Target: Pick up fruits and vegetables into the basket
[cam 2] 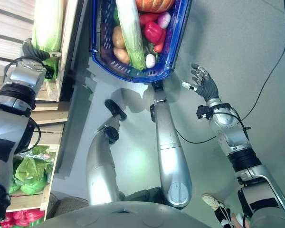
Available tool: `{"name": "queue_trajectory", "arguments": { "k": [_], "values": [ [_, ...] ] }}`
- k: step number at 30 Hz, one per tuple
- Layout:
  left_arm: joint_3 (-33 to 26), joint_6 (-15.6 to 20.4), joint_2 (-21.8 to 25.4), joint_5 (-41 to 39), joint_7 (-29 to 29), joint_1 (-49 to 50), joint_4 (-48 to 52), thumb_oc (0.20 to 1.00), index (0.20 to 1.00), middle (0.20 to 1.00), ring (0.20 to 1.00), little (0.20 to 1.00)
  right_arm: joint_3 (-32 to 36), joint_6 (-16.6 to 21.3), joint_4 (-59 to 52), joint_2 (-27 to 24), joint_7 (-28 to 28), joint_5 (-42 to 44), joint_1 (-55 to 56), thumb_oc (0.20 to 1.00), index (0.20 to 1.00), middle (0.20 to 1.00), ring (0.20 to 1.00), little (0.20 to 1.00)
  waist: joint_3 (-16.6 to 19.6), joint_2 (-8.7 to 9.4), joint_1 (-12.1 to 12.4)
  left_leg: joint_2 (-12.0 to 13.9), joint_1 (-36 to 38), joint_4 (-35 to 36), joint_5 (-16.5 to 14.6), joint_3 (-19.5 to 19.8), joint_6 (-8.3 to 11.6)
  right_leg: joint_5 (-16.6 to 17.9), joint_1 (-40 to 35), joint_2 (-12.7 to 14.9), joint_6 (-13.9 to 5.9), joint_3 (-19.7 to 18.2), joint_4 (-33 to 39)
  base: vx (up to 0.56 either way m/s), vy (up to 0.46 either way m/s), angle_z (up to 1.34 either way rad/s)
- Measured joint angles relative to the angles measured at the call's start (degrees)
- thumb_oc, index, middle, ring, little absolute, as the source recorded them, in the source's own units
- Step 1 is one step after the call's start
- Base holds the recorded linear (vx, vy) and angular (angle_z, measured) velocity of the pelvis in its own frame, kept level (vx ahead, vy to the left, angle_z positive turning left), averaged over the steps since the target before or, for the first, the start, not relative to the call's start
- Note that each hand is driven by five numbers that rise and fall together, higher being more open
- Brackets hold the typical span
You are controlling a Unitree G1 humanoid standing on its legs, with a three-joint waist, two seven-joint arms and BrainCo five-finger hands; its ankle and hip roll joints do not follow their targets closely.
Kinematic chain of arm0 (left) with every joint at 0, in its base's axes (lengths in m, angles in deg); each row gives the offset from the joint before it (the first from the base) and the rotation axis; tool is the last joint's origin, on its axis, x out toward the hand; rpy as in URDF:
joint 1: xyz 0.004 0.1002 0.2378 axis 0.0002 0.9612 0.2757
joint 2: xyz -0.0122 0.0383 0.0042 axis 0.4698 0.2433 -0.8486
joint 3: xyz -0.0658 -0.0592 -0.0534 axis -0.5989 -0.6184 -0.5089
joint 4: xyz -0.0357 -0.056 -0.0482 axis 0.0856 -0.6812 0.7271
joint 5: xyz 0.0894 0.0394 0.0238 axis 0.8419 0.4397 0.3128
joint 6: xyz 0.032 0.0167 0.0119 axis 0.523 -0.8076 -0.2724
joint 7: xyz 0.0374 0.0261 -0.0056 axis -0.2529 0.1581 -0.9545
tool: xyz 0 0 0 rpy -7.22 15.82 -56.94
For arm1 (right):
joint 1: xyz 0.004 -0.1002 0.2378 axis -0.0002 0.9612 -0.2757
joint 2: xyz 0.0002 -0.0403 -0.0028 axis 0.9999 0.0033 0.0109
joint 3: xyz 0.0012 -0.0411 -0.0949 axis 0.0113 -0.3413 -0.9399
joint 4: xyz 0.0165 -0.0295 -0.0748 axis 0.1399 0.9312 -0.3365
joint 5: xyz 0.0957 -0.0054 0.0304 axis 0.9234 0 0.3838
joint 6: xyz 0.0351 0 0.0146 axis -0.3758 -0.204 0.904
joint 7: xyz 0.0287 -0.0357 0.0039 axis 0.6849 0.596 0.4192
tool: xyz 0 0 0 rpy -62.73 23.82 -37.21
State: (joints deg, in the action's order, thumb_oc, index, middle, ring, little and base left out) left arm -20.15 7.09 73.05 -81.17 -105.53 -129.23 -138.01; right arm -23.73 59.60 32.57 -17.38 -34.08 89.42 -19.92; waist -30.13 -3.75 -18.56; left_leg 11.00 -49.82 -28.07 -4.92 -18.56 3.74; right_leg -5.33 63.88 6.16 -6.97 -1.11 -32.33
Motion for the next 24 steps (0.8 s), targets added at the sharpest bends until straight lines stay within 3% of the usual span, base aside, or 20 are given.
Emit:
{"name": "queue_trajectory", "arguments": {
  "k": [1, 2, 7, 12, 13, 14, 20, 24],
  "values": [
    [0.0, 0.1, 0.1, 0.0, 0.2, 0.2, -0.2, 1.0, 1.0, 1.0, 1.0, 1.0, 0.1, 0.0, -0.3, 0.6, -0.1, 0.1, 1.3, 1.0, 1.0, 1.0, 1.0, 1.0, 0.2, 0.41, -0.8, -0.2, 0.1, -0.2, 0.5, -0.2, 0.33, 1.6, -1.3, 0.4, 2.51, -0.2, -2.0, 0.0, -0.018, 0.11],
    [0.0, 0.4, 0.2, 0.0, 0.2, 0.2, -0.2, 1.0, 1.0, 1.0, 1.0, 1.0, 0.1, -0.1, -0.5, 0.6, -0.1, 0.4, 2.2, 1.0, 1.0, 1.0, 1.0, 1.0, 0.3, 0.6, -0.9, -0.1, 0.1, -0.2, 1.0, -0.3, 0.75, 2.1, -1.3, 0.3, 3.36, -0.3, -1.7, 0.0, -0.024, 0.21],
    [0.0, -0.5, 0.0, -0.7, 1.0, 0.3, -0.2, 1.0, 1.0, 1.0, 1.0, 1.0, 0.1, -0.2, -0.5, 0.8, -0.5, 2.4, 2.2, 1.0, 1.0, 1.0, 1.0, 1.0, 0.4, 0.61, -0.6, -0.1, 1.1, 0.5, 2.1, -0.3, 1.04, 2.3, -1.8, -0.1, 3.24, -0.3, -1.8, 0.0, -0.018, -0.02],
    [-0.1, -0.6, 0.0, -6.6, 2.5, 0.3, -0.1, 1.0, 1.0, 1.0, 1.0, 1.0, 0.1, -0.2, -0.6, 2.2, -1.2, 2.3, 2.2, 1.0, 1.0, 1.0, 1.0, 1.0, 1.1, 0.69, -0.5, -0.1, 1.4, 0.6, 2.0, 0.0, 1.06, 2.0, -2.4, -0.1, 3.71, -0.1, -1.8, 0.0, 0.0, 0.0],
    [-0.1, -0.6, 0.0, -7.1, 2.5, 0.4, 0.0, 0.937, 0.937, 0.937, 0.937, 0.937, 0.0, -0.2, -0.6, 2.5, -1.2, 2.3, 2.2, 1.0, 1.0, 1.0, 1.0, 1.0, 1.2, 0.69, -0.5, -0.1, 1.4, 0.6, 2.0, -0.1, 1.02, 2.0, -2.4, -0.1, 3.72, -0.1, -1.7, 0.0, 0.0, 0.0],
    [-0.1, -0.5, 0.0, -8.3, 2.6, 0.4, 0.0, 0.2, 0.2, 0.2, 0.2, 0.2, 0.0, -0.2, -0.7, 2.8, -1.3, 2.3, 2.2, 1.0, 1.0, 1.0, 1.0, 1.0, 1.3, 0.69, -0.5, -0.1, 1.4, 0.5, 2.0, -0.1, 0.99, 2.0, -2.4, 0.0, 3.72, -0.1, -1.7, 0.0, 0.0, 0.0],
    [-1.7, 3.0, -0.3, -13.8, 1.1, 2.4, 1.6, 0.2, 0.2, 0.2, 0.2, 0.2, 0.0, -0.6, -0.8, 2.8, -2.4, 2.3, 2.2, 1.0, 1.0, 1.0, 1.0, 1.0, 1.2, 0.73, -0.4, -0.2, 1.6, 0.4, 2.0, 0.4, 0.88, 2.2, -3.2, 0.0, 3.93, 0.2, -1.7, 0.0, 0.0, 0.0],
    [-6.5, 9.3, -2.9, -18.1, -5.6, 8.2, 5.3, 0.2, 0.2, 0.2, 0.2, 0.2, 0.0, 1.1, -1.4, 3.5, -2.5, 1.6, 3.1, 1.0, 1.0, 1.0, 1.0, 1.0, 1.0, 1.5, -0.4, -0.5, 3.6, 0.6, 1.9, 0.7, 0.84, 2.2, -5.5, 0.3, 5.88, 0.3, -1.7, -0.02, -0.004, 0.05]
  ]
}}
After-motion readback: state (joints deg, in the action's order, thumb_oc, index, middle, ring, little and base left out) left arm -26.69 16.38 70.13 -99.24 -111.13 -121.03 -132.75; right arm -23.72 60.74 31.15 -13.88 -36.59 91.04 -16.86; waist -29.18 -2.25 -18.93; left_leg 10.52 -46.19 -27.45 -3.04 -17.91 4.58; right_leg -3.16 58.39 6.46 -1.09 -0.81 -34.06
